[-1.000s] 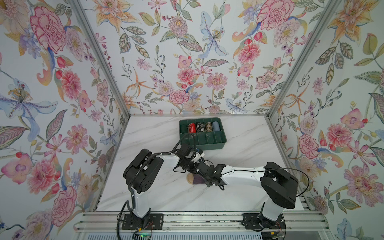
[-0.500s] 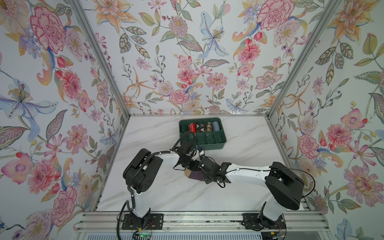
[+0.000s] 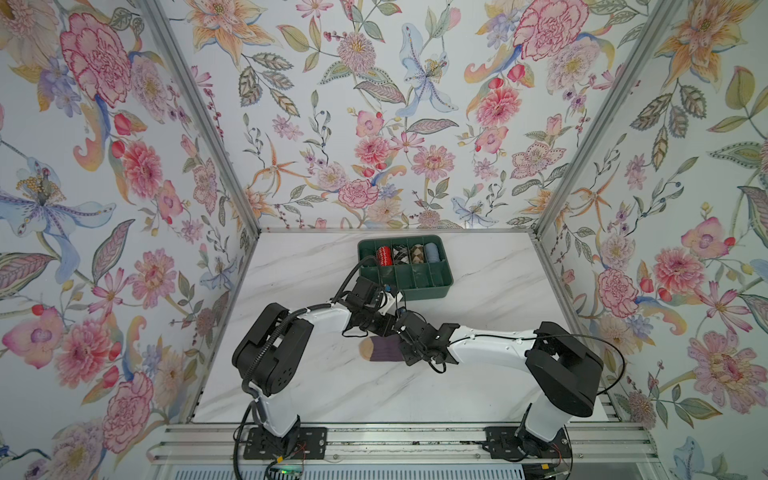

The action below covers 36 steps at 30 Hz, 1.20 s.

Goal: Roll the socks

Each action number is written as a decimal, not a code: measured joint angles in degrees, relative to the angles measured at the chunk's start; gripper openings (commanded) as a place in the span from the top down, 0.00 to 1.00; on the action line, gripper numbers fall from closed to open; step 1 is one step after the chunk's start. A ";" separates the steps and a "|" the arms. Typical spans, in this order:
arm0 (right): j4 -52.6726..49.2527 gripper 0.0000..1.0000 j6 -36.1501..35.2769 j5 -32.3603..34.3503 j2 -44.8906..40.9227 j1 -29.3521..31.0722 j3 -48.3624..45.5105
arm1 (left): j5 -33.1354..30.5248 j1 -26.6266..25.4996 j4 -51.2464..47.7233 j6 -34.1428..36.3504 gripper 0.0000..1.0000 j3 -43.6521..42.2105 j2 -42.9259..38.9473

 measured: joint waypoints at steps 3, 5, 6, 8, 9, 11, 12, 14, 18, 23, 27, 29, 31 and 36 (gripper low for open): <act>-0.04 0.64 -0.39 -0.20 0.61 0.15 0.72 | 2.75 0.59 6.03 -3.74 1.00 -2.91 -0.20; -0.17 0.64 -0.55 -0.22 0.96 0.22 1.16 | 4.35 0.83 10.99 -7.10 1.00 -4.96 -0.17; -0.33 0.64 -0.55 -0.11 1.14 0.26 1.38 | 5.46 0.98 14.51 -9.75 1.00 -6.32 0.02; -0.85 0.64 -0.55 0.15 1.64 0.44 2.03 | 7.30 1.20 21.29 -14.23 1.00 -8.63 0.87; -1.09 0.64 -0.50 0.37 1.86 0.52 2.32 | 8.37 1.25 24.85 -16.63 1.00 -9.64 1.66; -1.70 0.64 -0.48 0.63 2.19 0.61 2.75 | 10.01 1.31 30.80 -20.85 1.00 -11.21 2.95; -1.97 0.64 -0.48 0.83 2.27 0.68 2.93 | 10.71 1.31 33.92 -22.80 1.00 -12.04 3.50; -2.21 0.64 -0.46 1.31 2.47 0.87 3.10 | 11.47 1.31 37.05 -25.03 1.00 -12.87 4.13; -2.45 0.64 -0.28 1.66 2.62 0.96 3.37 | 12.87 1.29 40.61 -27.87 1.00 -13.51 5.16; -2.89 0.63 -0.22 1.99 2.62 0.96 3.37 | 13.97 0.81 39.34 -25.75 1.00 -13.25 5.79; -4.63 0.63 -0.17 3.26 2.93 0.96 3.30 | 13.31 -0.09 28.87 -17.07 1.00 -10.01 5.79; -5.07 0.63 -0.09 3.56 2.95 0.96 3.17 | 12.61 -0.13 23.28 -12.44 1.00 -8.11 5.75; -5.09 0.63 -0.07 3.72 2.93 0.96 2.97 | 12.04 -0.13 18.62 -8.46 1.00 -6.58 5.68; -4.96 0.62 -1.03 3.89 2.91 1.20 2.97 | 9.53 -1.14 14.01 -3.74 1.00 -6.19 5.97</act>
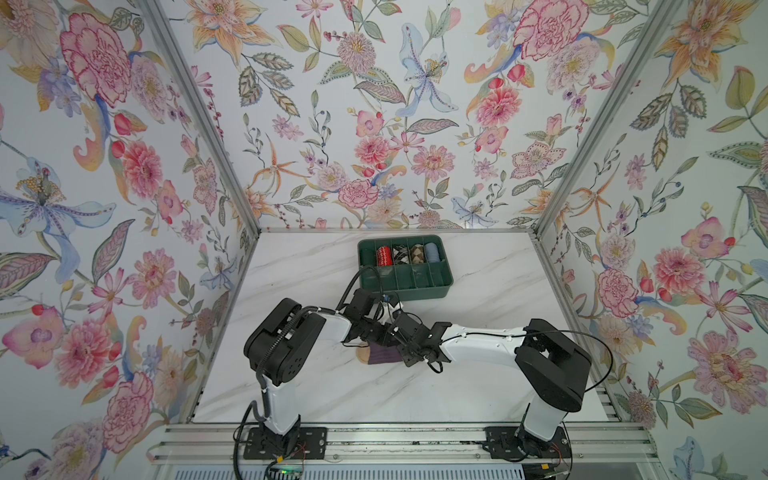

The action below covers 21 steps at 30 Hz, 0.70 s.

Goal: Roll the socks

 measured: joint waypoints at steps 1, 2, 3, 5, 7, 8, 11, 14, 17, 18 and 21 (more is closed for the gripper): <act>0.00 0.60 -0.02 0.09 -0.02 0.07 -0.04 | -0.22 -0.13 0.00 0.24 1.00 0.00 -0.02; 0.04 0.59 0.00 0.02 -0.09 0.07 -0.07 | -0.26 -0.15 0.07 0.31 1.00 -0.02 -0.02; 0.13 0.58 0.00 -0.04 -0.11 0.07 -0.13 | -0.24 -0.15 0.15 0.35 1.00 -0.04 0.00; 0.66 0.56 0.02 -0.35 -0.46 0.07 -0.57 | -0.37 -0.20 0.17 0.72 1.00 -0.04 0.04; 1.40 0.55 0.04 -0.94 -1.20 -0.02 -1.51 | -0.39 -0.39 0.24 1.20 1.00 -0.04 0.20; 1.66 0.55 0.02 -1.40 -1.70 -0.11 -2.01 | -0.39 -0.50 0.26 1.38 1.00 -0.02 0.26; 2.58 0.54 -0.31 -3.61 -3.21 -0.76 -3.54 | -0.63 -0.87 0.17 1.75 1.00 0.15 0.33; 3.56 0.52 -0.85 -6.23 -4.70 -1.68 -4.98 | -1.20 -1.25 -0.22 1.95 1.00 0.55 0.46; 4.76 0.51 -1.27 -9.40 -6.12 -2.73 -6.38 | -1.49 -1.33 -0.85 2.43 1.00 1.11 0.74; 5.11 0.51 -1.36 -10.49 -6.69 -3.10 -6.82 | -1.57 -1.42 -0.92 2.47 1.00 1.36 0.85; 6.01 0.50 -1.49 -14.10 -8.52 -4.17 -8.31 | -1.99 -1.55 -0.96 2.84 1.00 1.95 1.31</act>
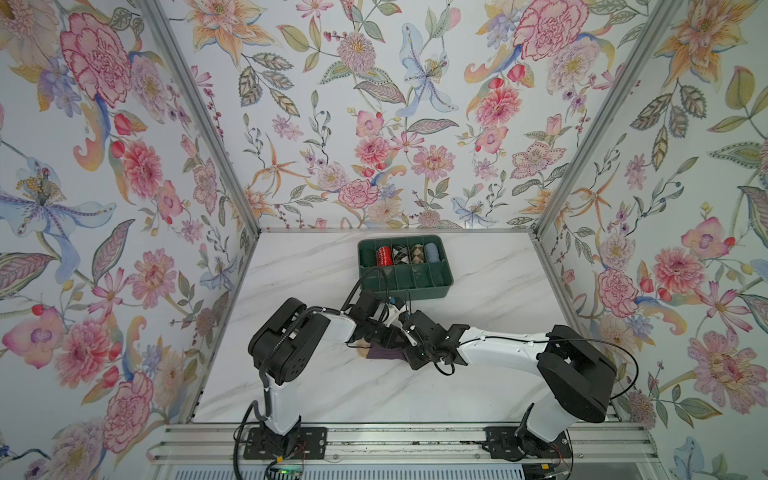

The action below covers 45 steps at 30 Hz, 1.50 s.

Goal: Roll the socks

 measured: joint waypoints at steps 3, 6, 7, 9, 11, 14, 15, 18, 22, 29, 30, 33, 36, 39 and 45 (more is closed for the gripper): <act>1.64 0.49 0.04 -4.96 -2.08 -1.88 -1.70 | -0.87 -0.11 0.07 0.02 1.00 0.55 0.48; 3.41 0.49 0.31 -9.01 -3.63 -4.15 -3.10 | -1.16 -0.22 0.11 0.04 1.00 0.76 0.66; 4.24 0.49 0.57 -10.54 -4.15 -5.14 -3.74 | -1.22 -0.26 0.15 0.04 1.00 0.81 0.72; 5.88 0.49 1.16 -12.94 -4.76 -6.73 -4.81 | -1.27 -0.31 0.24 0.04 1.00 0.92 0.81; 7.85 0.50 2.01 -15.26 -5.07 -8.31 -6.01 | -1.29 -0.33 0.31 0.04 1.00 0.92 0.83; 10.71 0.52 3.41 -18.23 -5.09 -10.16 -7.54 | -1.29 -0.33 0.31 0.04 1.00 0.92 0.83; 11.74 0.55 3.93 -19.19 -5.09 -10.73 -8.09 | -1.27 -0.33 0.33 0.04 1.00 0.92 0.85; 14.64 0.58 5.49 -21.81 -5.09 -12.46 -9.66 | -1.25 -0.33 0.35 0.02 1.00 0.92 0.90; 18.34 0.60 7.48 -25.14 -5.09 -14.23 -11.50 | -1.22 -0.33 0.76 0.02 1.00 0.94 1.05; 22.95 0.74 10.45 -27.39 -5.07 -15.32 -12.74 | -1.20 -0.33 0.74 0.02 1.00 1.18 1.20; 23.34 0.76 10.54 -27.41 -5.07 -15.32 -12.74 | -1.20 -0.33 0.74 0.02 1.00 1.18 1.20; 24.13 0.82 10.95 -27.36 -4.52 -15.30 -12.66 | -1.20 -0.33 0.74 0.00 1.00 1.18 1.20; 24.11 0.85 11.06 -27.32 -2.89 -15.30 -12.13 | -1.20 -0.33 0.74 0.00 1.00 1.18 1.20; 23.43 0.87 11.06 -27.23 -0.79 -15.30 -10.71 | -1.20 -0.33 0.72 0.00 1.00 1.18 1.18; 20.85 0.94 11.08 -27.12 2.62 -15.26 -7.37 | -2.14 -0.33 -1.66 0.44 1.00 2.40 1.11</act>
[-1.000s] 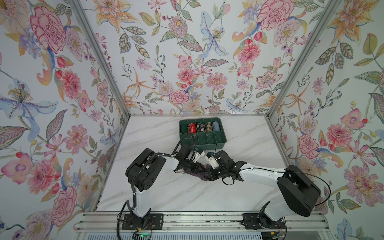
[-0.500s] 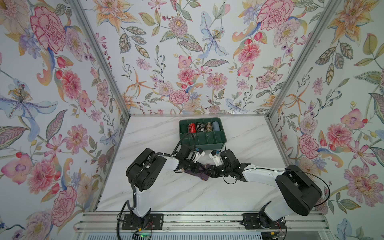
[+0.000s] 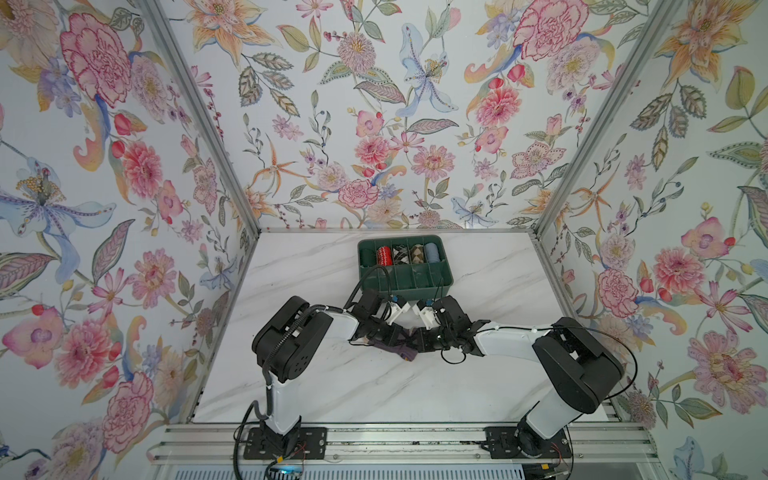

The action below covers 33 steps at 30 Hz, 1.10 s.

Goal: Roll the socks

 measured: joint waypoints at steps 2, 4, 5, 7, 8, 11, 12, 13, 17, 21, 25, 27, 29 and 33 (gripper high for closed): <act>-1.16 0.96 0.09 -0.04 1.20 0.00 1.38 | -1.05 0.00 -1.84 0.59 1.00 0.81 -0.15; -2.21 0.97 0.22 -0.20 2.23 0.00 2.67 | -2.21 0.00 -3.37 1.18 1.00 1.44 -0.44; -2.60 0.98 0.22 -0.20 2.60 0.00 3.15 | -3.04 0.02 -4.42 1.42 1.00 1.88 -0.63; -3.13 0.99 0.42 -0.22 3.34 0.00 3.98 | -4.33 0.11 -6.29 1.92 1.00 2.69 -0.92; -3.23 0.99 0.63 -0.24 3.67 -0.02 4.24 | -4.76 0.24 -7.04 2.14 1.00 3.04 -0.98; -3.37 0.99 1.05 -0.26 4.48 -0.07 4.83 | -6.51 0.50 -9.90 3.19 1.00 4.35 -1.33; -3.32 0.99 1.09 -0.28 4.68 -0.07 4.94 | -7.52 0.57 -11.06 3.67 1.00 4.76 -1.66; -3.26 0.99 1.29 -0.31 4.87 -0.07 5.07 | -8.28 0.66 -11.87 4.07 1.00 4.92 -1.99; -2.93 0.99 1.60 -0.61 5.33 -0.07 5.27 | -11.06 1.62 -14.62 4.96 1.00 4.96 -3.58; -2.23 0.99 2.32 -1.49 5.84 -0.37 5.29 | -13.40 2.73 -16.90 5.77 1.00 4.92 -5.60; -0.68 0.99 3.28 -2.93 6.36 -0.94 4.90 | -13.18 2.99 -17.09 5.97 1.00 3.52 -7.96; 0.11 0.99 3.87 -3.65 6.47 -1.20 4.59 | -11.34 2.99 -15.82 5.90 1.00 1.62 -9.16; 0.90 0.98 4.39 -4.20 6.69 -1.36 4.33 | -8.59 2.99 -13.90 5.49 1.00 -0.92 -10.27; 3.32 0.98 5.84 -6.34 7.34 -2.71 3.41 | -4.33 2.97 -10.97 5.29 1.00 -4.50 -11.28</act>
